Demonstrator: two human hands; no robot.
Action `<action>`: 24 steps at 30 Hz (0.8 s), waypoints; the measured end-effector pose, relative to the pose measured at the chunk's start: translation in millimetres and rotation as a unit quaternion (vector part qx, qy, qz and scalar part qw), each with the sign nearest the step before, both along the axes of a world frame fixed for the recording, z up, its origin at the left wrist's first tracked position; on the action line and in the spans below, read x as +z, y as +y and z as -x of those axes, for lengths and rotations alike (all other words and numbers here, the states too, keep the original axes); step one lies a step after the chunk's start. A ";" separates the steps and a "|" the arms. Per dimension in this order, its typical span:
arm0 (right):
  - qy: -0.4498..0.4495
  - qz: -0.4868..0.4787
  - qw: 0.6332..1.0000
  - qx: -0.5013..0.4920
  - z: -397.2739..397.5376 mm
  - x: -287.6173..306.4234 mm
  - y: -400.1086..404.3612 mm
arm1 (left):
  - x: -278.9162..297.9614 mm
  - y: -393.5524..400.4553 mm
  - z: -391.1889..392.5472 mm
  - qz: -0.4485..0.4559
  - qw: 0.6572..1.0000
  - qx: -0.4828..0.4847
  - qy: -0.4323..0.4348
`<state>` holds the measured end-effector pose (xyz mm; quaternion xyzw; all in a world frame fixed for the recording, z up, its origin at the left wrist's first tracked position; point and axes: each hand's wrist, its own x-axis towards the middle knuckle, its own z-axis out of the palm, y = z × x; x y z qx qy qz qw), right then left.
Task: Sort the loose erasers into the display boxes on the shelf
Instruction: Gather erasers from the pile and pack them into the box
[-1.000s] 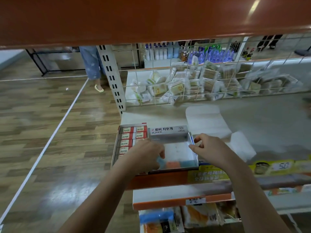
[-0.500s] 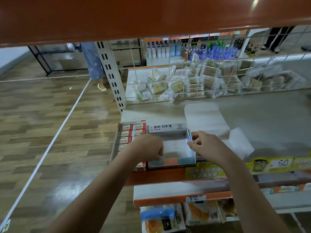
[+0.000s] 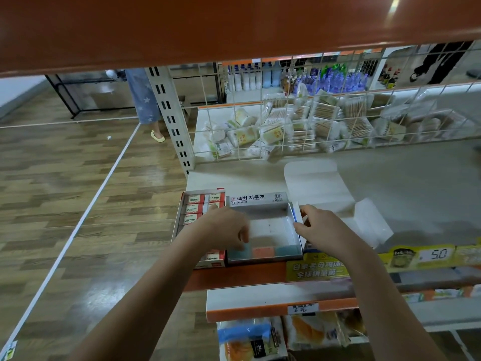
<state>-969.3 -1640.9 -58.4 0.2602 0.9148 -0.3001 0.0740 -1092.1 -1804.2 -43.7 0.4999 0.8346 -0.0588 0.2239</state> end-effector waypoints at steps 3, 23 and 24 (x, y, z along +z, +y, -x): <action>-0.006 -0.010 1.000 0.003 0.1 0.6 -0.1 | -1.8 2.2 -2.4 -0.001 0.999 0.000 0.039; 0.006 -0.017 1.000 -0.010 3.1 -6.4 1.9 | -5.7 4.7 -3.7 -0.036 0.998 -0.026 0.033; 0.006 -0.017 1.000 -0.011 2.8 -5.0 1.3 | -5.0 5.0 -3.2 -0.034 0.999 -0.030 0.028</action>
